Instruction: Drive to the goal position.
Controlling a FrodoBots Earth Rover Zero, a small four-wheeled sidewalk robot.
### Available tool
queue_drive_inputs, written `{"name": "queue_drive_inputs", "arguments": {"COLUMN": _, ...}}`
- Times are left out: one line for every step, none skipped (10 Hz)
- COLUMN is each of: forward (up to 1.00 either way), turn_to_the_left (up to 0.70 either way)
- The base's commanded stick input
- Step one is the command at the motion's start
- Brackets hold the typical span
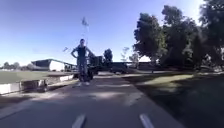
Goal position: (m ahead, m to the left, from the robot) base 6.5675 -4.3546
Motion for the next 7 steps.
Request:
{"name": "queue_drive_inputs", "arguments": {"forward": 1.00, "turn_to_the_left": 0.00}}
{"name": "queue_drive_inputs", "arguments": {"forward": 1.00, "turn_to_the_left": 0.00}}
{"name": "queue_drive_inputs", "arguments": {"forward": 1.00, "turn_to_the_left": 0.00}}
{"name": "queue_drive_inputs", "arguments": {"forward": 1.00, "turn_to_the_left": 0.00}}
{"name": "queue_drive_inputs", "arguments": {"forward": 1.00, "turn_to_the_left": 0.00}}
{"name": "queue_drive_inputs", "arguments": {"forward": 1.00, "turn_to_the_left": 0.00}}
{"name": "queue_drive_inputs", "arguments": {"forward": 1.00, "turn_to_the_left": 0.00}}
